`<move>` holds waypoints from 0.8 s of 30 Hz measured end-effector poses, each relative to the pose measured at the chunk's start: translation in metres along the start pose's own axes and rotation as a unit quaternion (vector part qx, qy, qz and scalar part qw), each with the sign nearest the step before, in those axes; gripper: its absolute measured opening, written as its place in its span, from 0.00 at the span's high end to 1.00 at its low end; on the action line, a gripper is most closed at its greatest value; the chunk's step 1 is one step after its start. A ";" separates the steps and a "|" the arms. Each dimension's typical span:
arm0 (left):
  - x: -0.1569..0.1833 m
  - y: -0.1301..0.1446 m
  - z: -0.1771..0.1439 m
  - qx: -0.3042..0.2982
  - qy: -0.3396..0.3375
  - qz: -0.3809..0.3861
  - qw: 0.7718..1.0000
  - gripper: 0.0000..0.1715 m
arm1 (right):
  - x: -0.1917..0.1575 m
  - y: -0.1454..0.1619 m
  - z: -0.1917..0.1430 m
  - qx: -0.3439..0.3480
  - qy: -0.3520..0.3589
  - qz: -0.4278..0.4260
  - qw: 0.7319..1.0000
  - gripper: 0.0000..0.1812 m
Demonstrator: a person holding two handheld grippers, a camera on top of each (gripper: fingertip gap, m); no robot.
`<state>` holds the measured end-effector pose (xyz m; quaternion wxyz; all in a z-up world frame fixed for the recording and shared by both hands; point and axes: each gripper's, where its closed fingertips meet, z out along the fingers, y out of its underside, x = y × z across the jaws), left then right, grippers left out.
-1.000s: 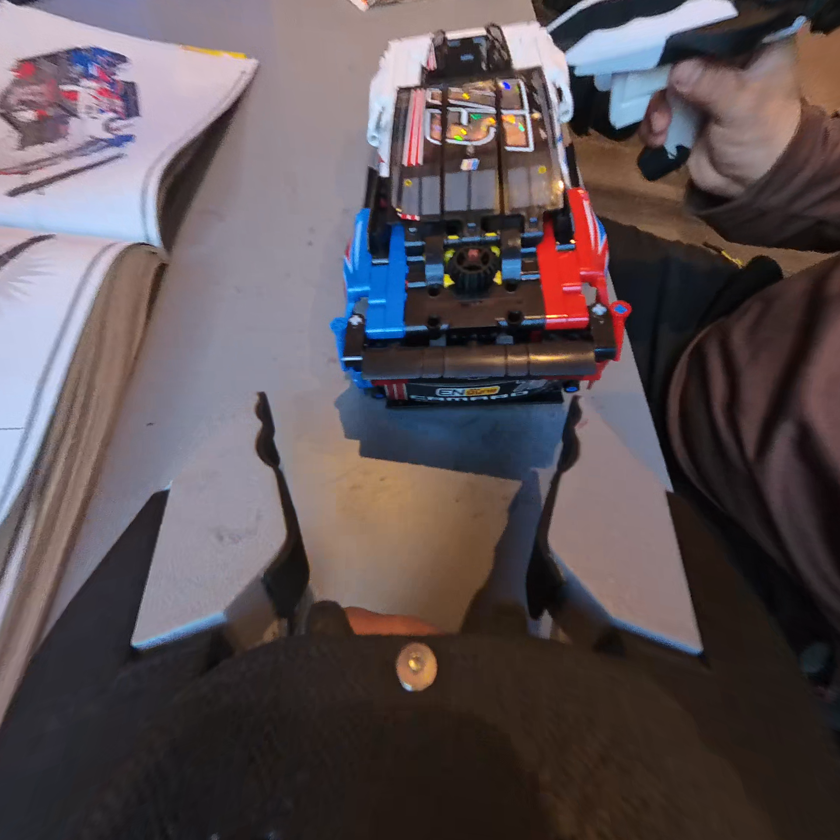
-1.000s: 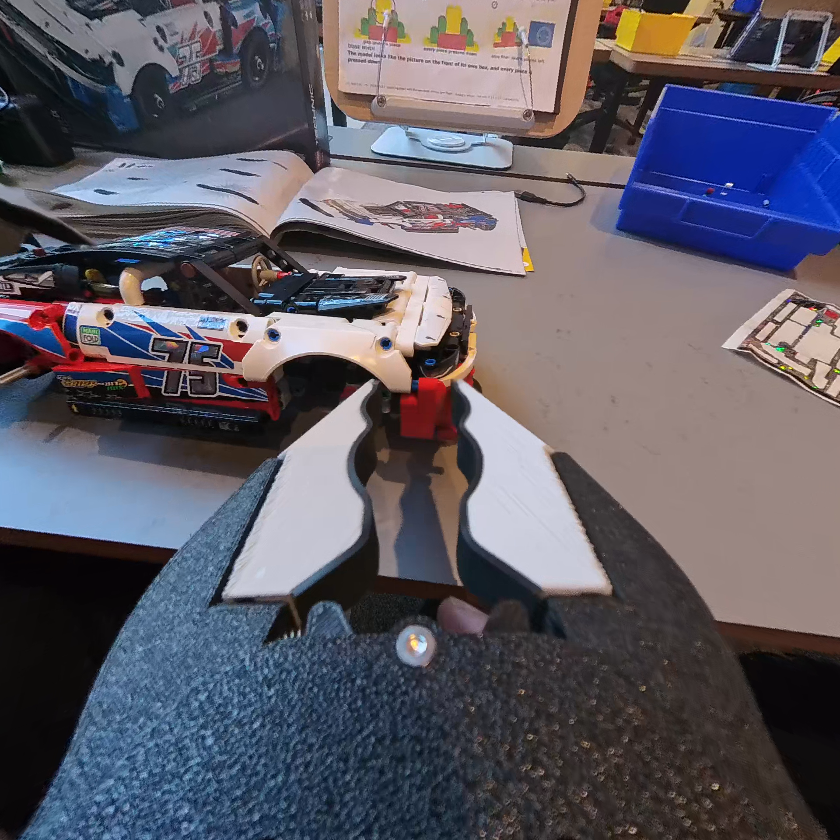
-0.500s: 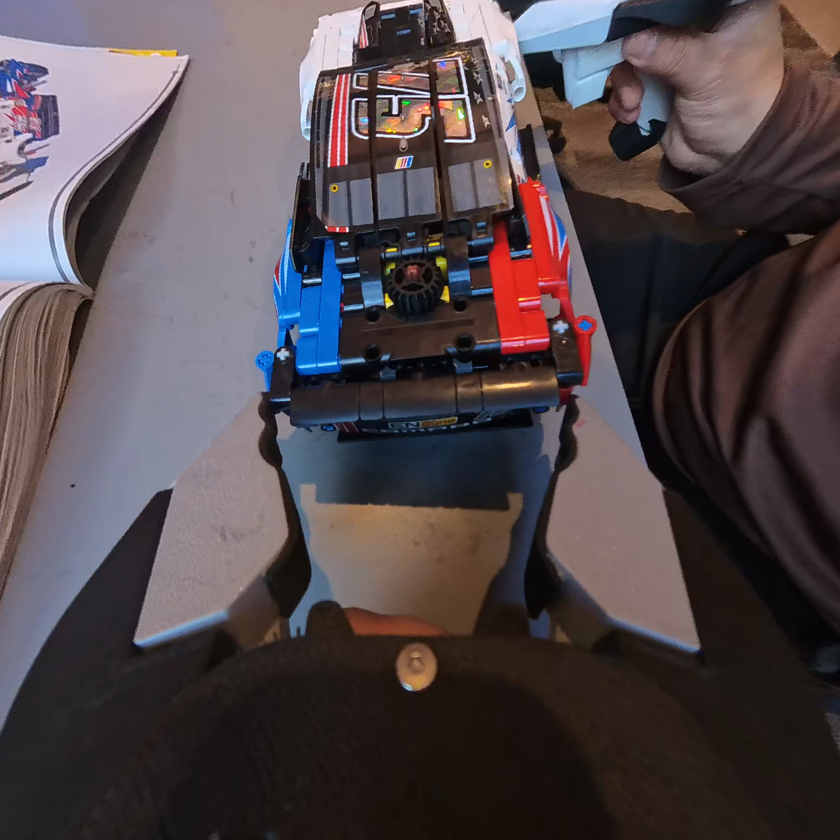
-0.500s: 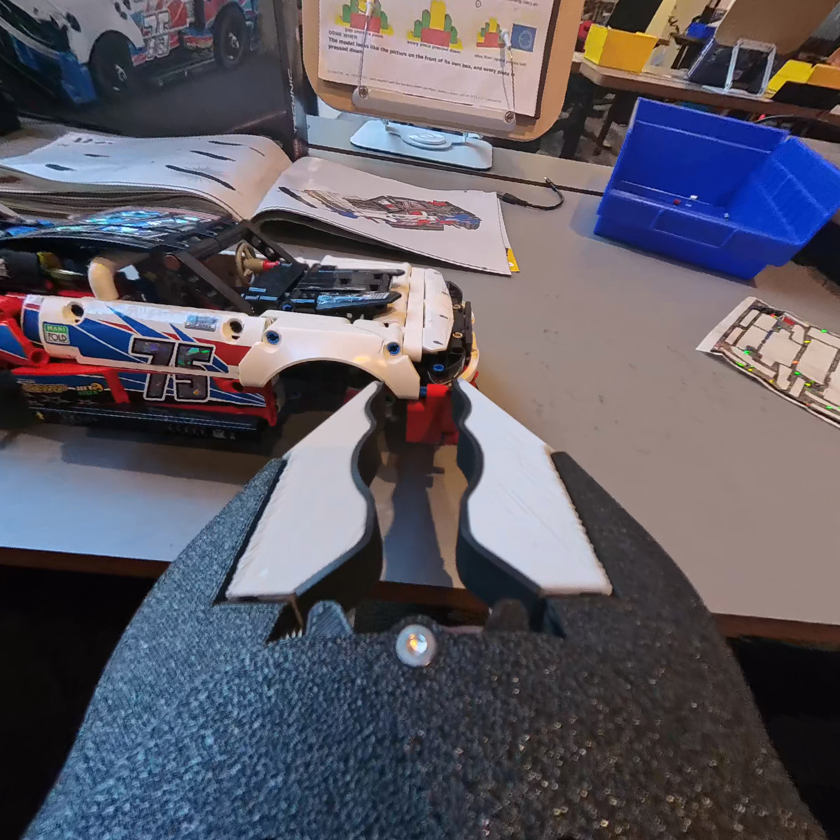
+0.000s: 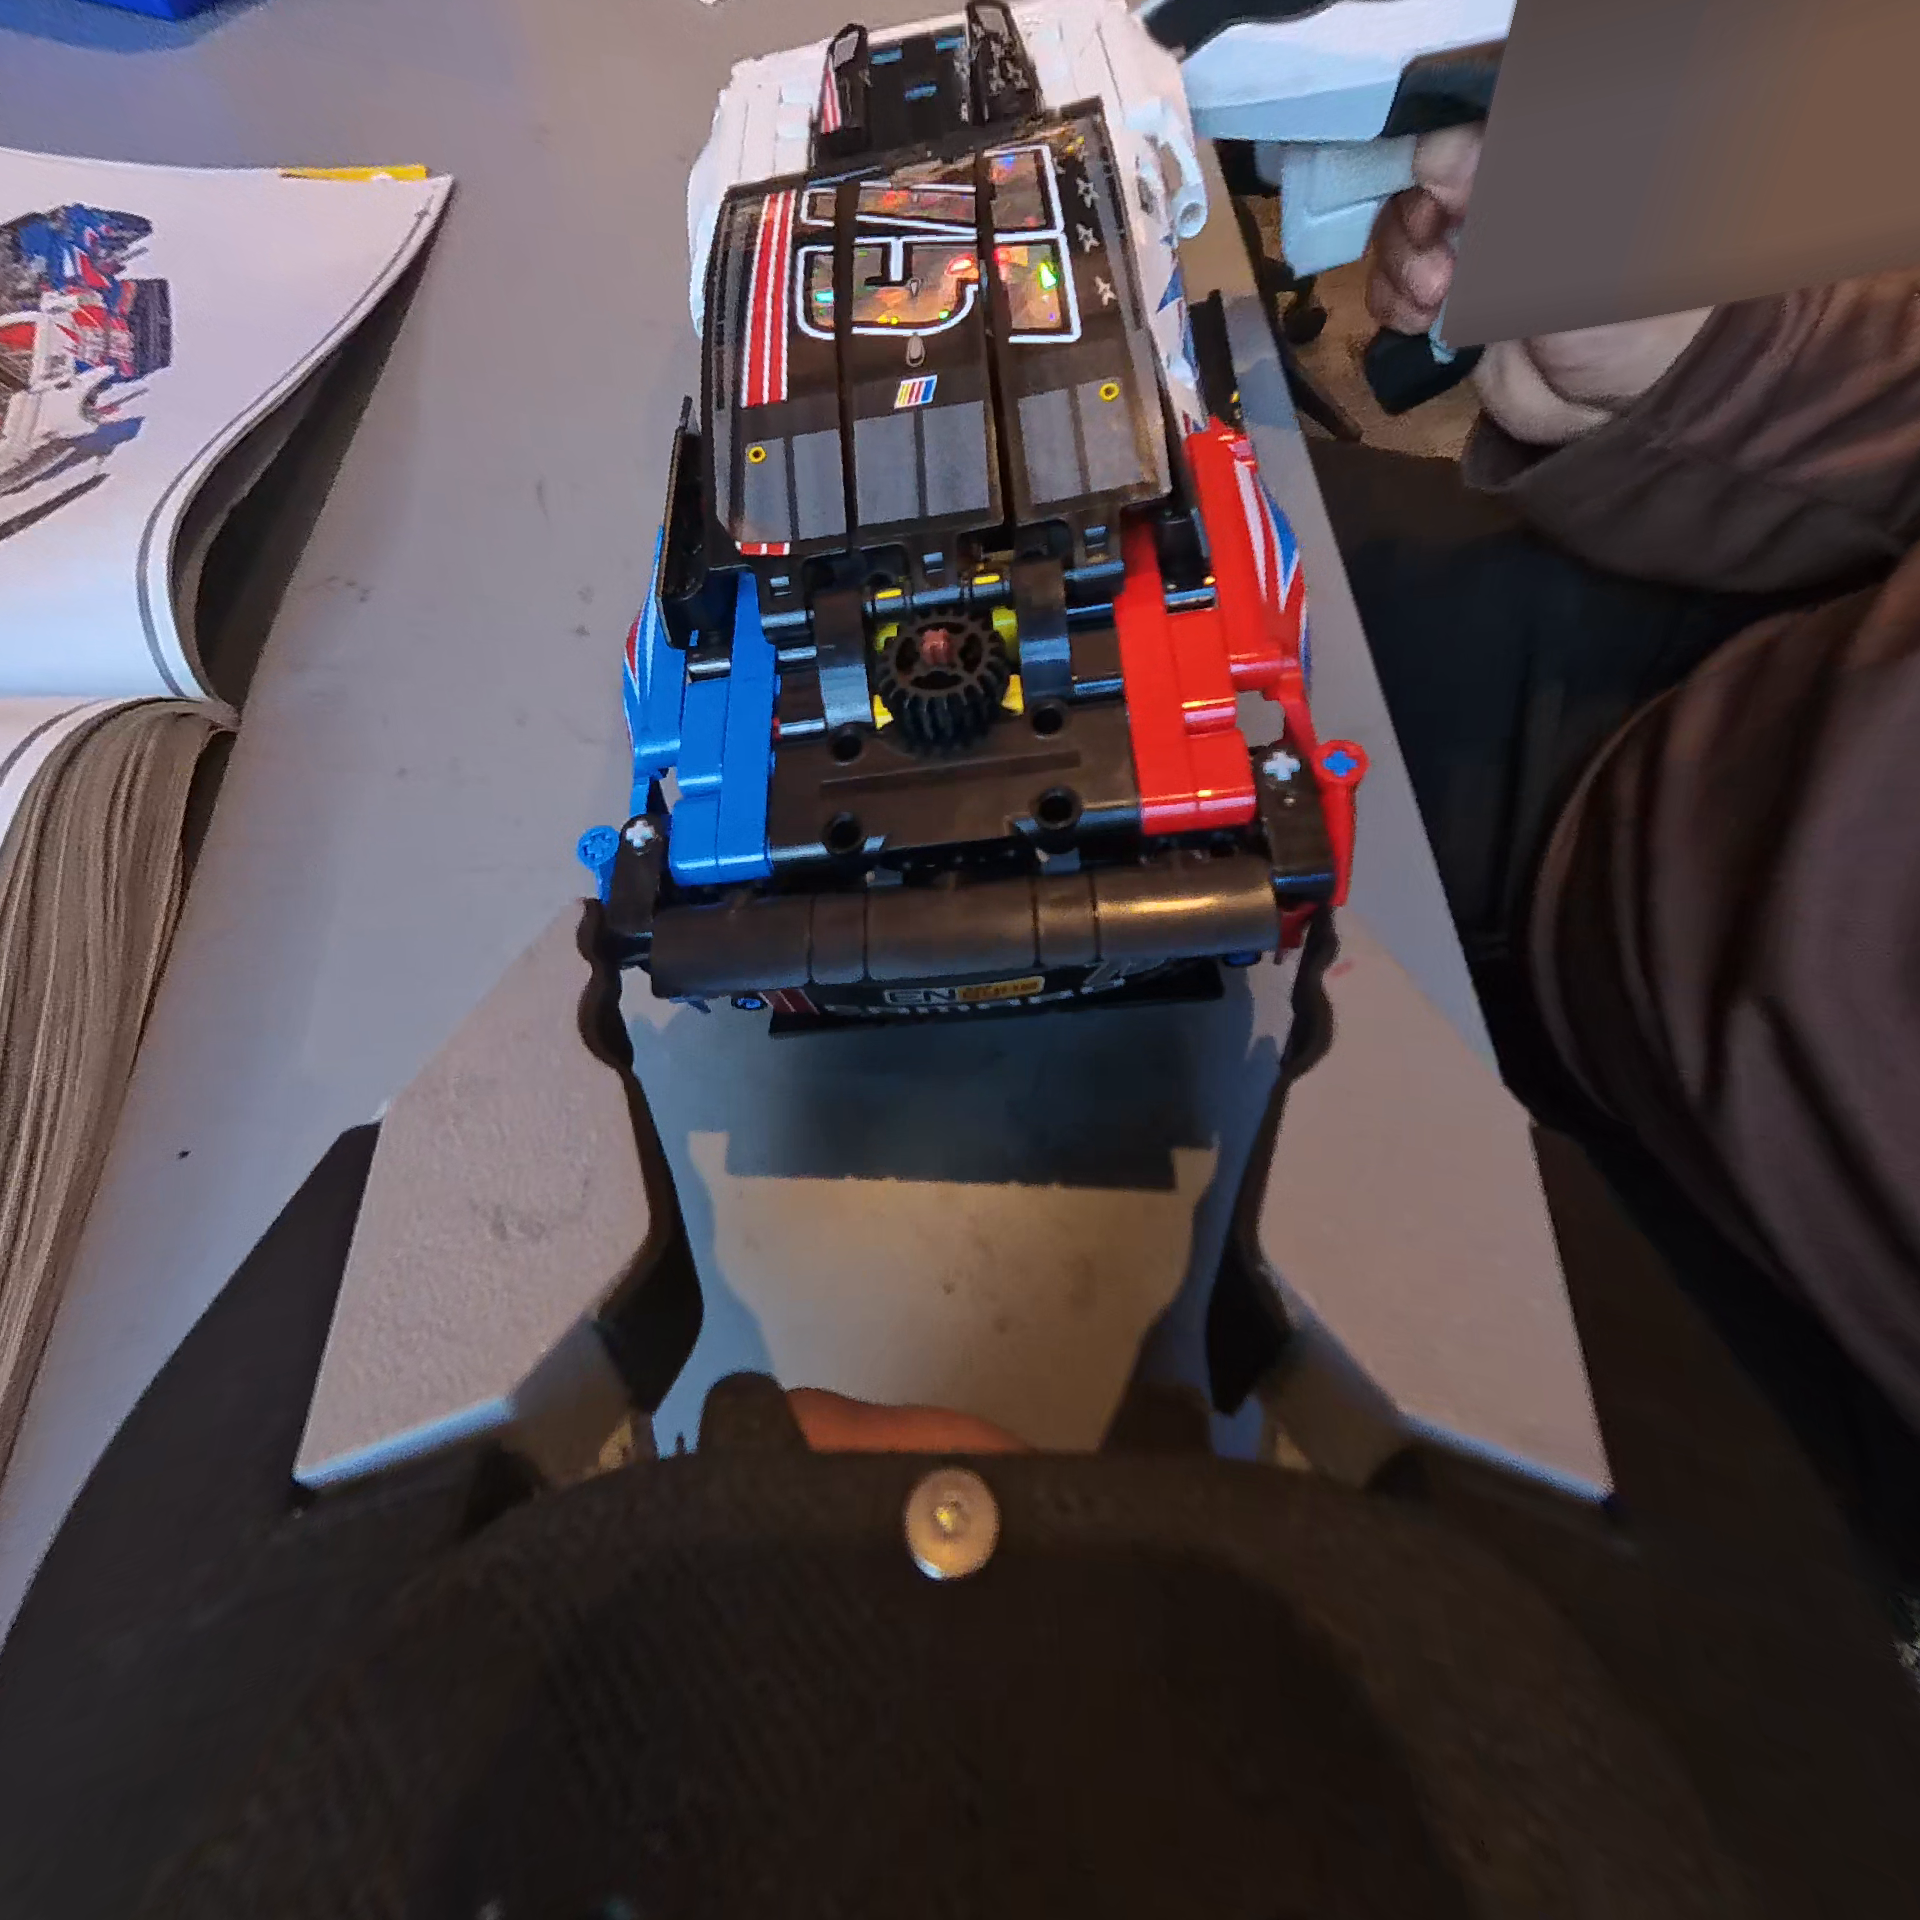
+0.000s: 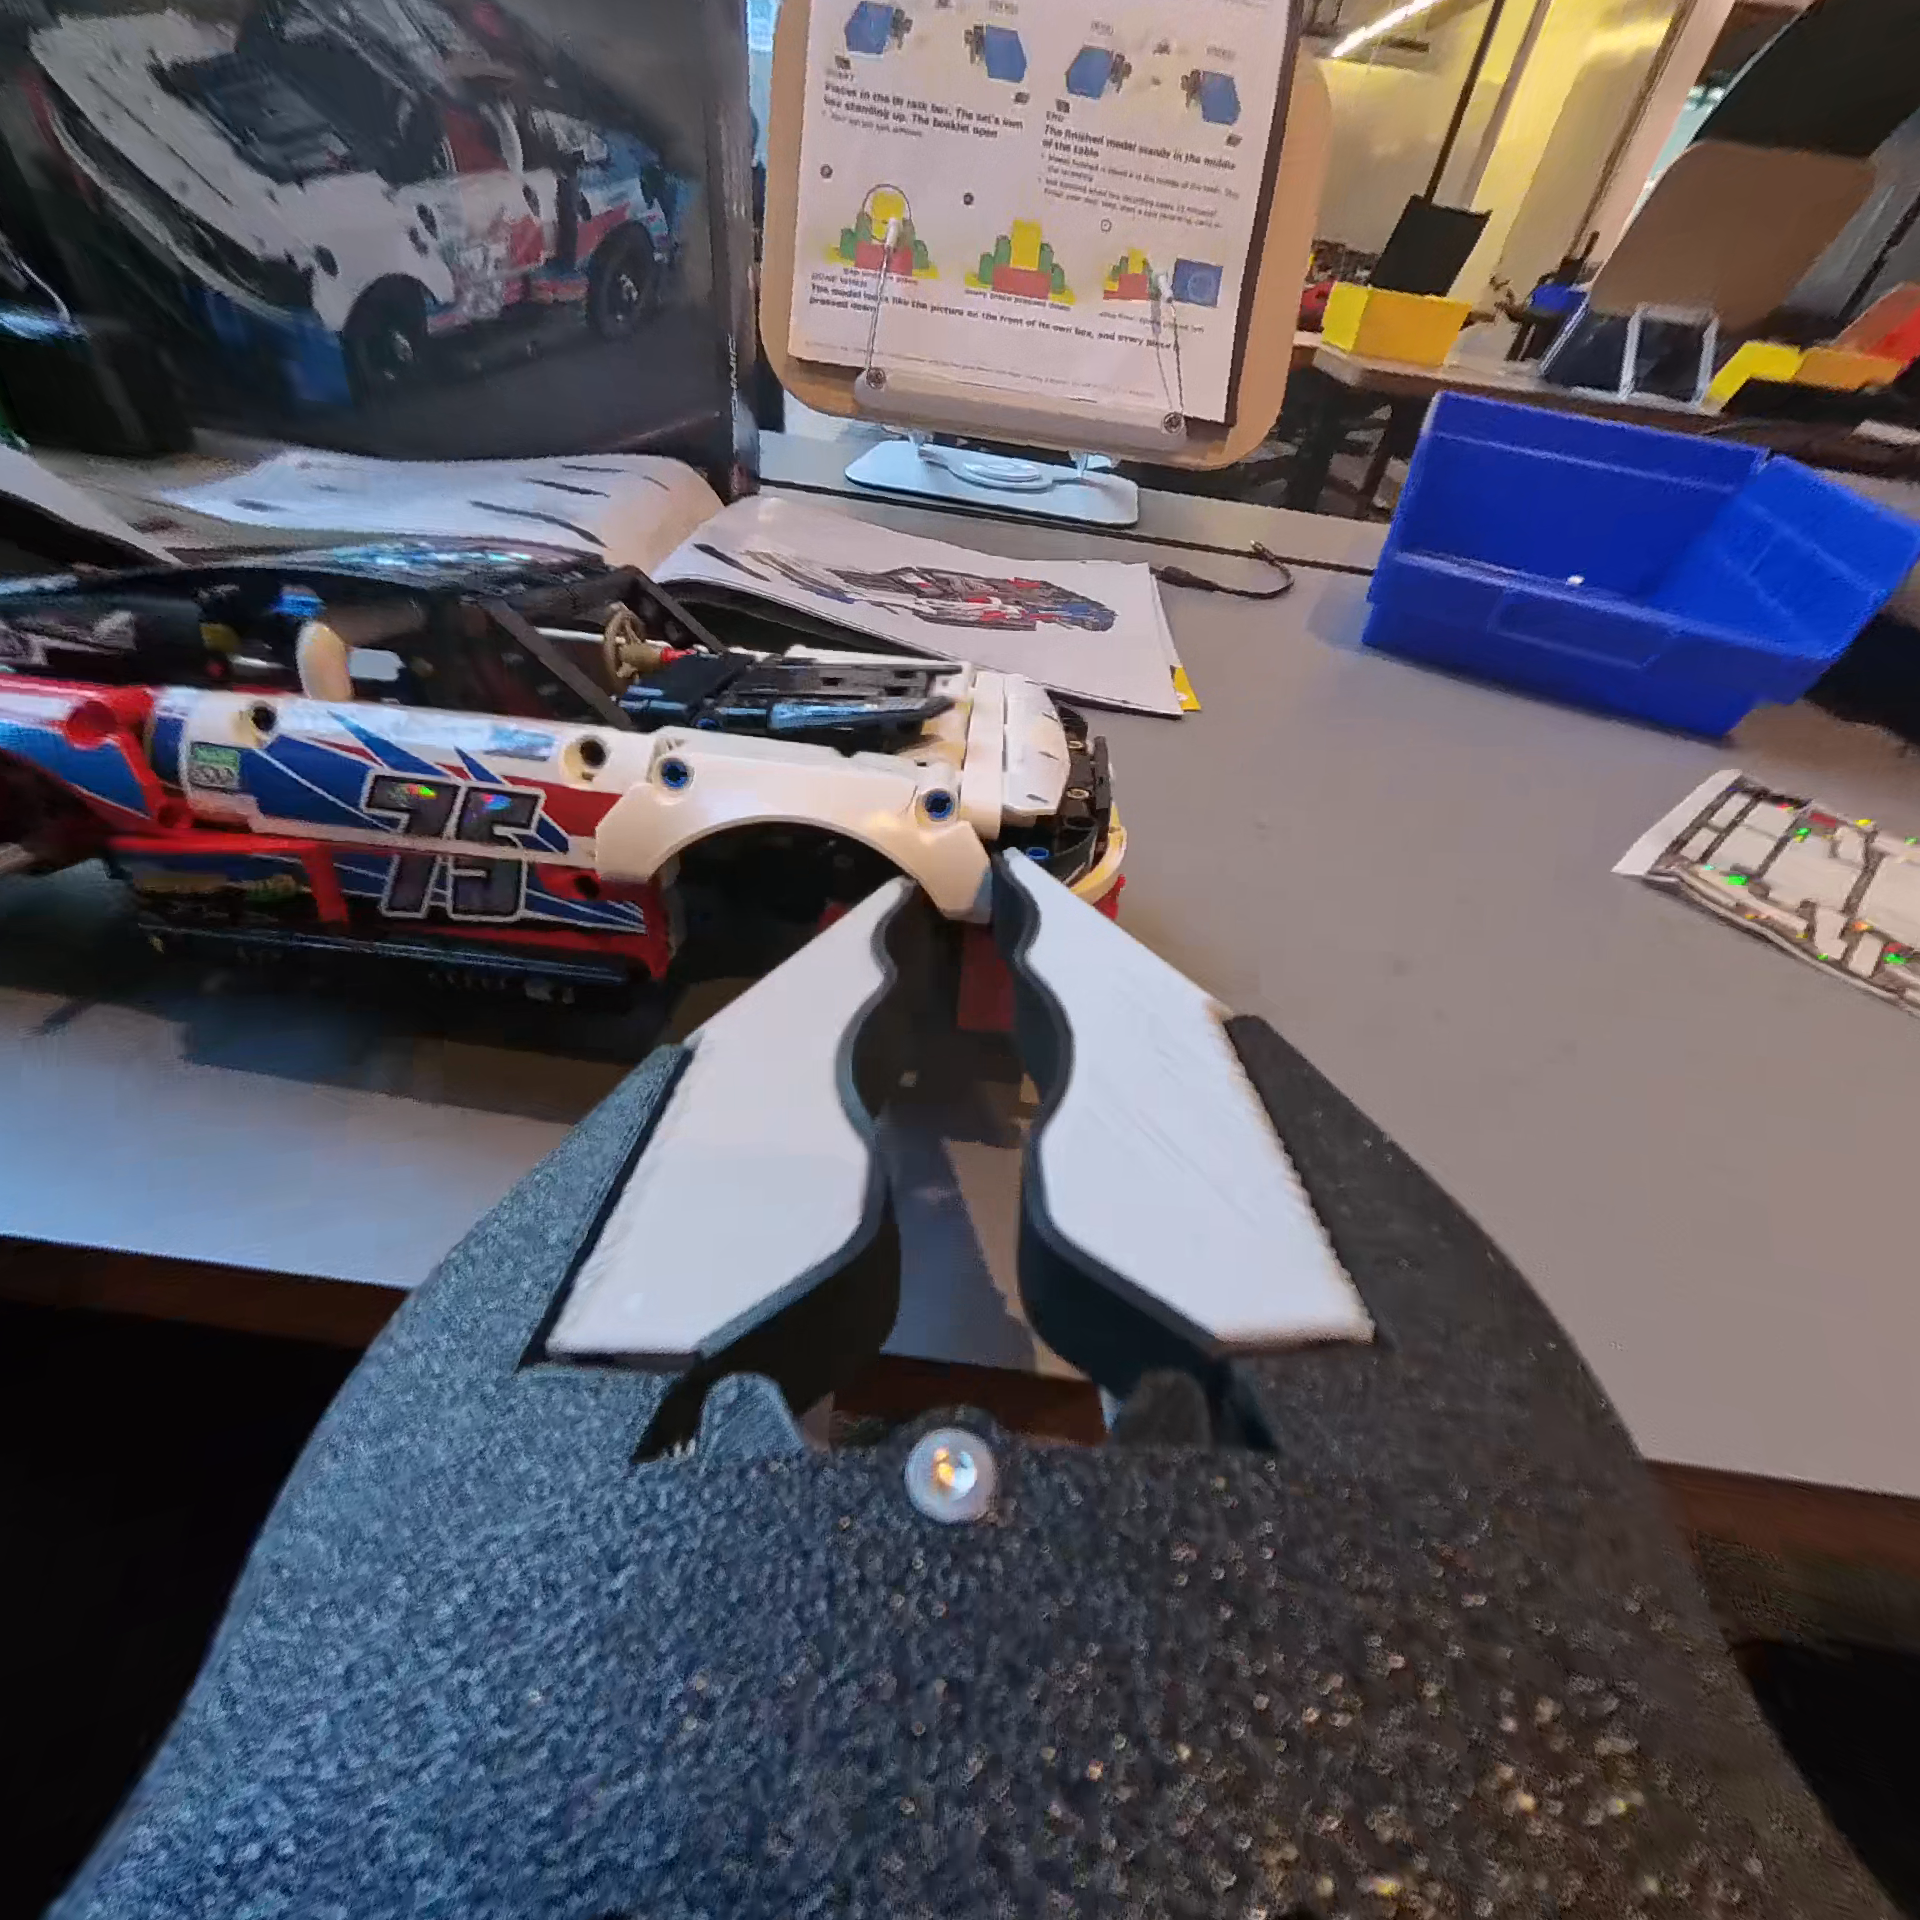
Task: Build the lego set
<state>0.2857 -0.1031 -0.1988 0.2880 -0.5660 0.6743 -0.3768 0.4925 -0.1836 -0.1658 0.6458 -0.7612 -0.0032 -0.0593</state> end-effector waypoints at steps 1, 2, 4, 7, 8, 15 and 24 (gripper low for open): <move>0.000 0.000 0.000 0.001 0.001 0.001 1.000 0.27 | -0.002 0.000 -0.003 0.002 -0.003 0.005 1.000 0.93; 0.000 0.000 -0.001 0.002 0.001 0.007 1.000 0.27 | -0.003 0.001 -0.005 0.003 -0.008 0.012 1.000 0.92; 0.000 0.001 -0.001 0.000 -0.006 0.024 1.000 0.27 | 0.000 0.001 -0.010 0.005 -0.022 0.043 0.999 0.89; -0.001 0.001 -0.001 0.000 -0.001 0.017 1.000 0.26 | 0.025 -0.003 -0.019 0.026 0.020 0.098 0.995 0.66; -0.002 0.001 -0.002 0.001 0.000 0.011 1.000 0.26 | 0.028 -0.001 -0.020 0.022 0.025 0.099 0.995 0.66; -0.001 0.000 -0.002 0.006 -0.004 0.019 1.000 0.27 | 0.009 0.007 -0.004 -0.030 -0.013 0.048 0.998 0.80; 0.001 -0.002 -0.003 0.011 -0.005 0.034 0.999 0.27 | 0.010 0.009 0.000 -0.064 0.013 -0.061 0.996 0.87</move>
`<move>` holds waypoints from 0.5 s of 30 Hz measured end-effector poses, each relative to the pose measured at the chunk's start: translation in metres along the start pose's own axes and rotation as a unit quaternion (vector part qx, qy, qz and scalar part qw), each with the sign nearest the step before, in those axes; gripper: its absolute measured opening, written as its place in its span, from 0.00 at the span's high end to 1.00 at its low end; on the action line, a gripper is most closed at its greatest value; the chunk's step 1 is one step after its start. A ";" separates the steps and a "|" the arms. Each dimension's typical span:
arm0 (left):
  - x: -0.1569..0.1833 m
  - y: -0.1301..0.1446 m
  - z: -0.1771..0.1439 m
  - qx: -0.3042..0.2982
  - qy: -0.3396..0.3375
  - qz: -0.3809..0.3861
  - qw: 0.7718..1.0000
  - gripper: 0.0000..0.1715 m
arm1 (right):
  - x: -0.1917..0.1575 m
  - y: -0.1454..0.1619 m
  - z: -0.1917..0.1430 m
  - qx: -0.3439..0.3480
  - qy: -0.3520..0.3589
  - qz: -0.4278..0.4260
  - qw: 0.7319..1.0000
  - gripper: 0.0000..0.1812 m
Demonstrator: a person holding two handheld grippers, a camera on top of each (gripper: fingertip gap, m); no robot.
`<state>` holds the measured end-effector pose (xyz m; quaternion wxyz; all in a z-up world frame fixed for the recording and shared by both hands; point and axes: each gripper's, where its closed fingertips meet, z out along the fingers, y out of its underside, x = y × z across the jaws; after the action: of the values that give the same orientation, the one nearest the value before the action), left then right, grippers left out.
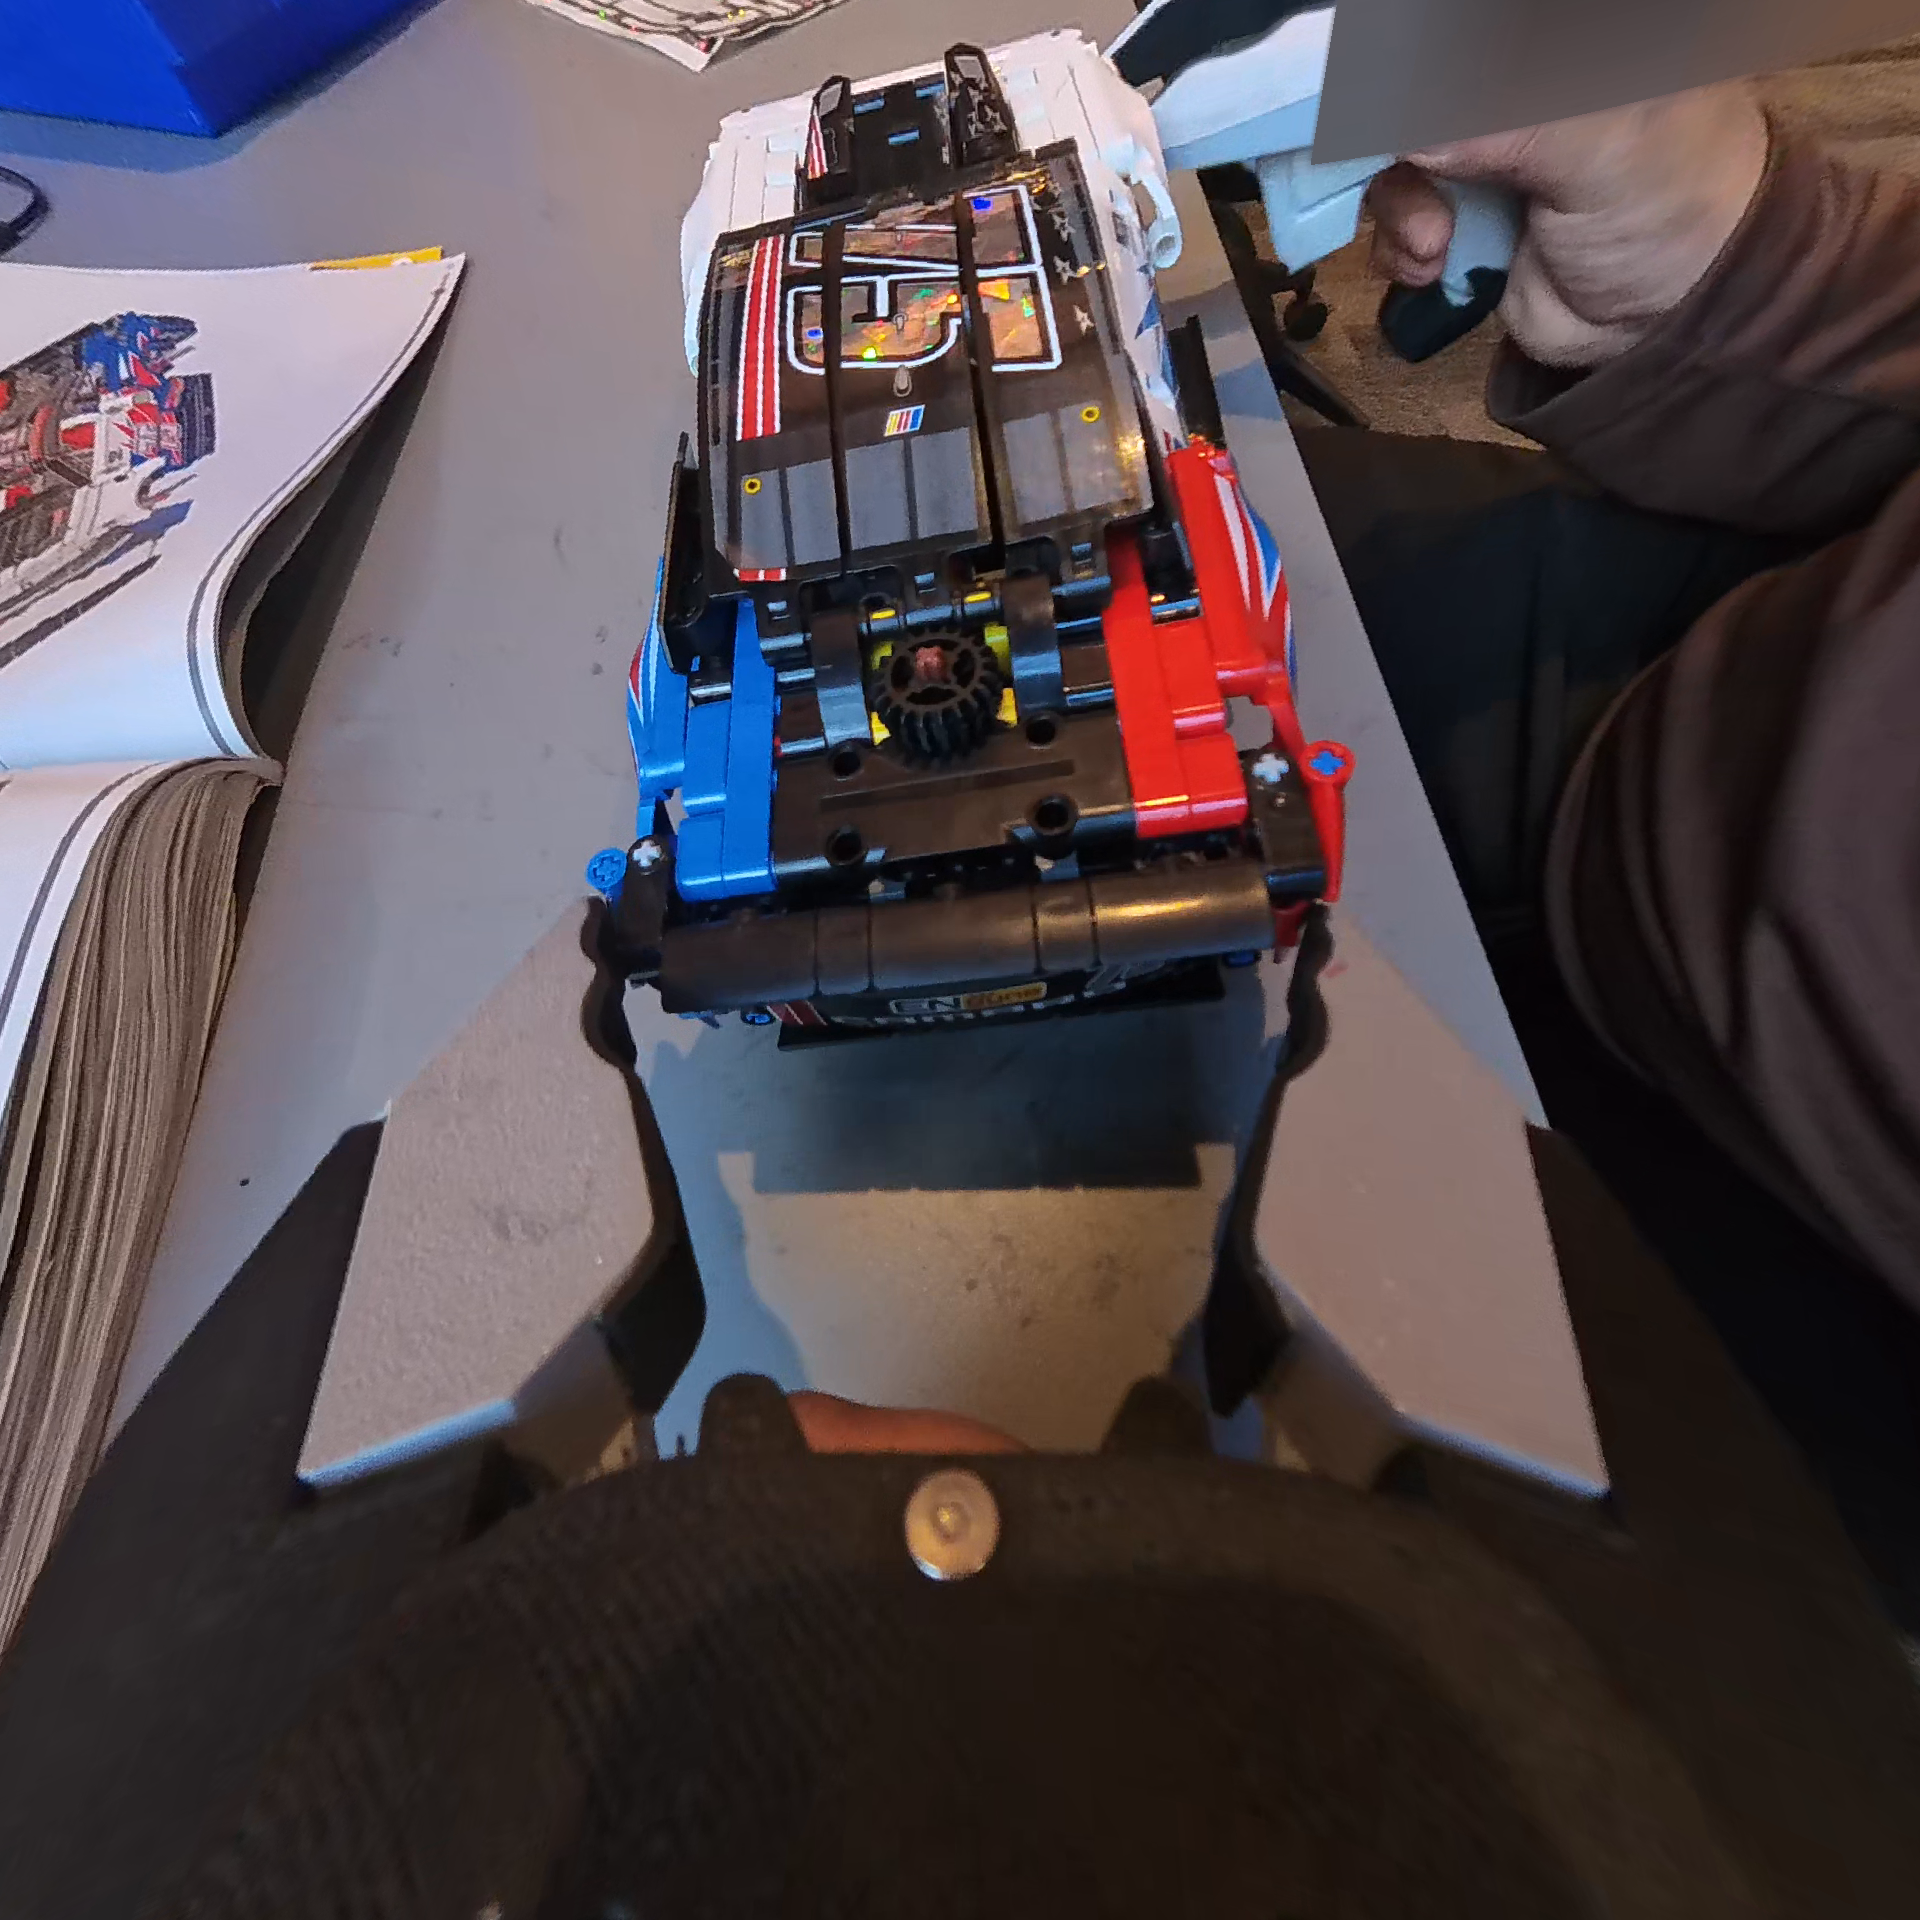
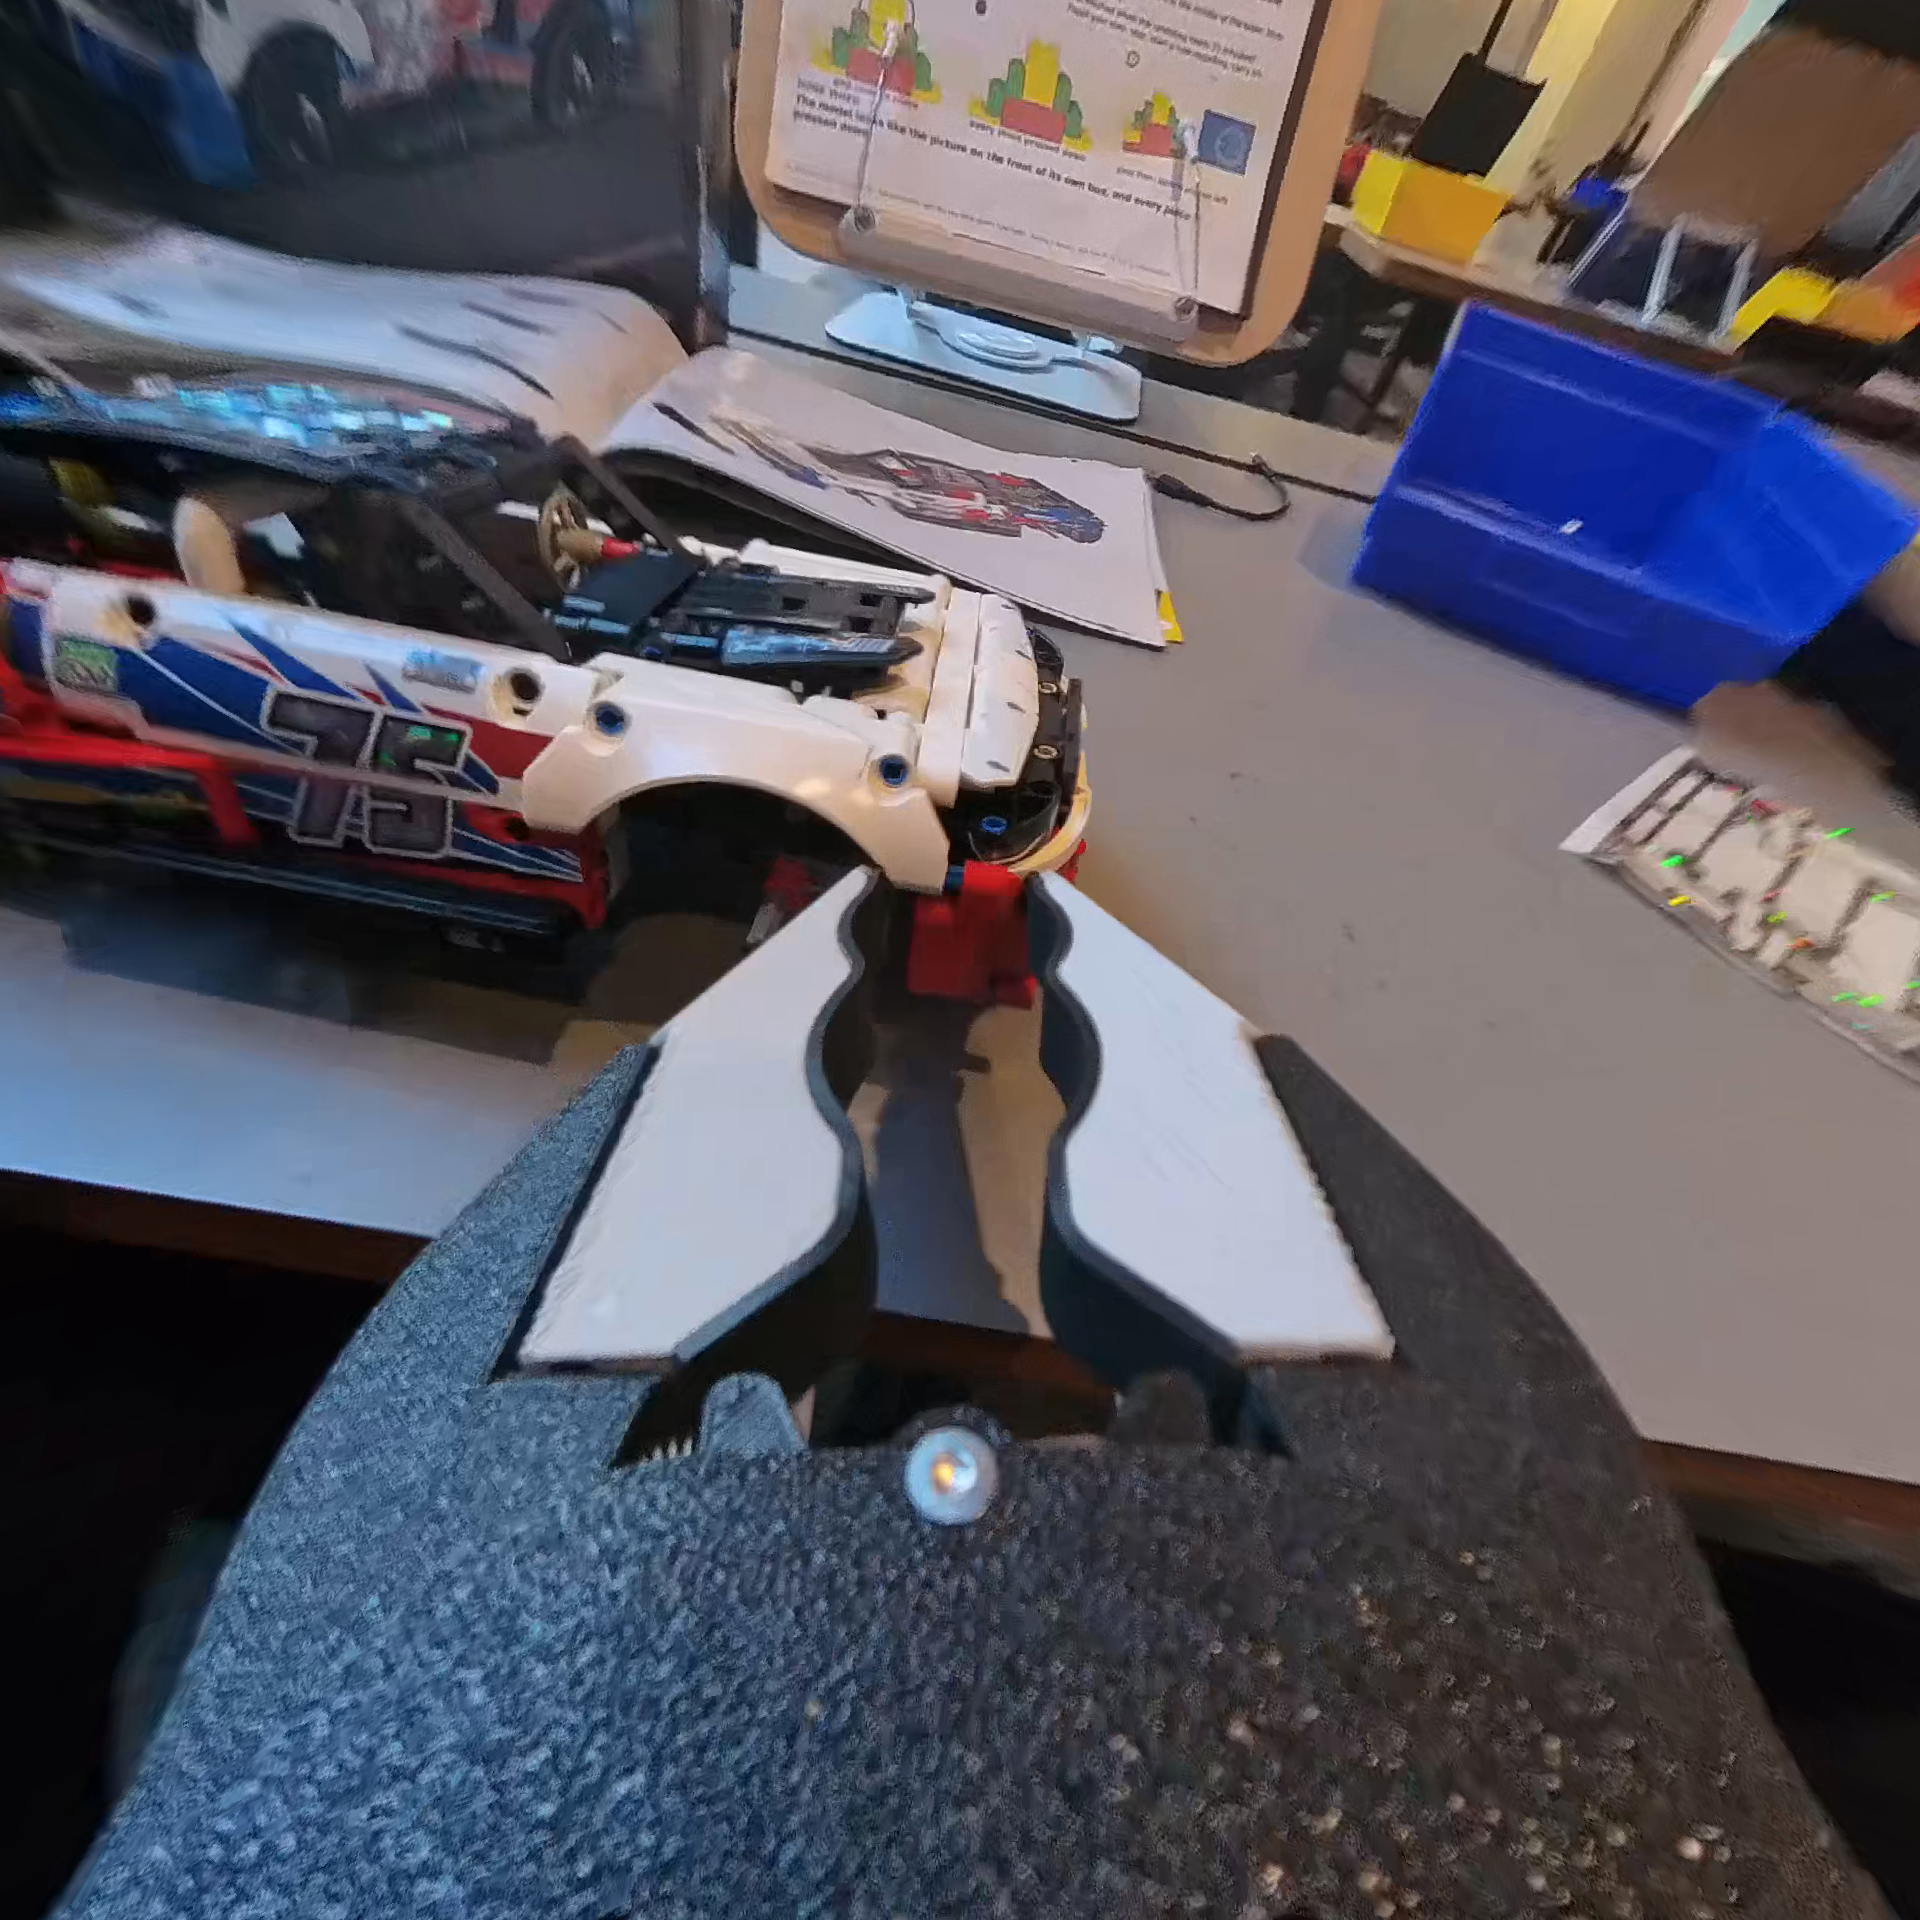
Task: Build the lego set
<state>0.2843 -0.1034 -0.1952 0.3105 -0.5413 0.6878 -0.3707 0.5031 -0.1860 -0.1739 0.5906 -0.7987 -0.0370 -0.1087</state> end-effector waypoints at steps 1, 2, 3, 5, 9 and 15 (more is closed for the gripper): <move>0.000 0.000 0.001 0.000 0.001 -0.001 1.000 0.27 | 0.000 0.000 0.000 -0.006 0.013 -0.031 0.999 0.87; 0.000 0.000 0.001 0.000 0.002 -0.002 1.000 0.27 | 0.000 0.000 0.001 -0.011 0.024 -0.060 0.998 0.87; 0.001 0.000 0.001 0.000 0.001 -0.001 1.000 0.27 | 0.000 0.000 0.001 -0.013 0.029 -0.080 0.996 0.88; 0.001 0.000 0.001 0.000 -0.001 0.003 1.000 0.27 | 0.000 0.002 0.001 -0.014 0.024 -0.087 0.996 0.88; 0.001 -0.001 0.002 0.000 -0.002 0.005 1.000 0.26 | -0.001 0.003 0.000 -0.031 0.032 -0.135 0.990 0.90; 0.002 -0.001 0.002 -0.002 -0.007 0.010 1.000 0.26 | -0.001 0.003 0.001 -0.020 0.012 -0.157 0.987 0.91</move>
<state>0.2864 -0.1058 -0.1957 0.3182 -0.5376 0.6920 -0.3618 0.5026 -0.1860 -0.1774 0.5501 -0.7935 -0.1530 -0.2104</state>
